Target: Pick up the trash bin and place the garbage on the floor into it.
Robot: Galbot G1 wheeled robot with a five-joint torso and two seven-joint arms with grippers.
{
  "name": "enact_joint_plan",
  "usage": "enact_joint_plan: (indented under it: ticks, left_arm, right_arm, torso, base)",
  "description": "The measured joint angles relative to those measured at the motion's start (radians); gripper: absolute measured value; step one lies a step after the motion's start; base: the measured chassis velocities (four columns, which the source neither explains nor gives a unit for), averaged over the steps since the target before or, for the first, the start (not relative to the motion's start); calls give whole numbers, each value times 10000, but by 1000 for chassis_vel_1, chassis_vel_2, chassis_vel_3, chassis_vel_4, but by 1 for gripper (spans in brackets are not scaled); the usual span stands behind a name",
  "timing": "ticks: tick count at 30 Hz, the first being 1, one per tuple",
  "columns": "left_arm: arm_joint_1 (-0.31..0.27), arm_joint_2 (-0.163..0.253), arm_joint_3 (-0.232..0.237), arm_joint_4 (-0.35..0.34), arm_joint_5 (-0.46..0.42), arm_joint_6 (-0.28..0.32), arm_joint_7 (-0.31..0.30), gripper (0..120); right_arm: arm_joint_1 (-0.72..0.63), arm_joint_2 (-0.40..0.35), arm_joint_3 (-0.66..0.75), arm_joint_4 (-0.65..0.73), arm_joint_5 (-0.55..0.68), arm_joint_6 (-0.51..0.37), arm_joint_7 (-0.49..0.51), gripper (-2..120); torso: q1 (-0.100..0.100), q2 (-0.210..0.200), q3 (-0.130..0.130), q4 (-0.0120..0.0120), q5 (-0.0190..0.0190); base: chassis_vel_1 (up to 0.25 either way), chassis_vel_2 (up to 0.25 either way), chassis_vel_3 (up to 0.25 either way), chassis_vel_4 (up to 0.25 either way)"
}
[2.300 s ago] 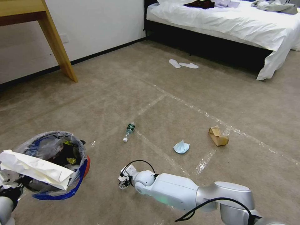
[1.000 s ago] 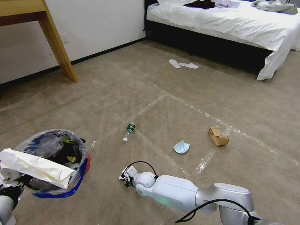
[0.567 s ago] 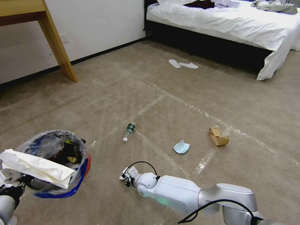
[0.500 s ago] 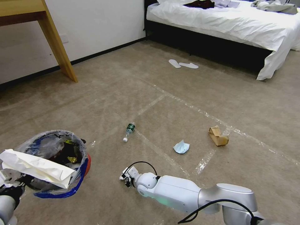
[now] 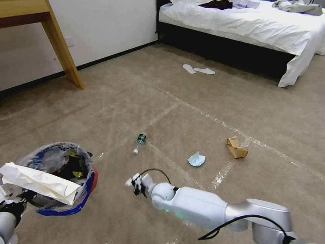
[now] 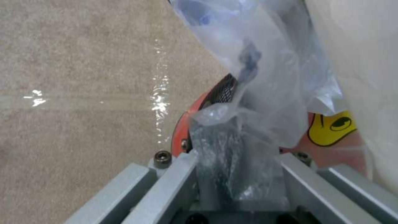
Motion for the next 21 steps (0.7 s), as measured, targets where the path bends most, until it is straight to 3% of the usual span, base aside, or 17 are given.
enact_joint_plan:
  ticks: [2, 7, 11, 13, 21]
  left_arm:
    - [-66, 33, 29, 133, 3, 7, -6, 0]
    - [-106, 73, 91, 269, 12, 17, -14, 0]
    - [-120, 79, 111, 289, 11, 27, -24, 0]
    - [-127, 87, 147, 329, 6, 50, -34, 0]
    - [-38, 174, 125, 329, -186, 94, -71, 0]
  right_arm:
    - [3, -757, 570, 892, 67, 168, 37, 0]
    - [-85, -1795, 1492, 2084, 198, 305, 77, 0]
    - [-118, -2123, 1853, 2639, 296, 312, 83, 0]
    - [-85, -2596, 2346, 3677, 540, 365, 99, 0]
    - [802, -2890, 2851, 5326, 1495, 624, -58, 0]
  torso:
    - [0, 0, 0, -1, 1]
    - [1, 0, 0, -5, 0]
    - [0, 0, 0, -3, 2]
    - [1, 0, 0, -2, 1]
    - [0, 0, 1, -1, 0]
  base:
    - [0, 0, 0, 0]
    - [0, 0, 0, 0]
    - [0, 0, 0, 0]
    - [0, 0, 0, 0]
    - [0, 0, 0, 0]
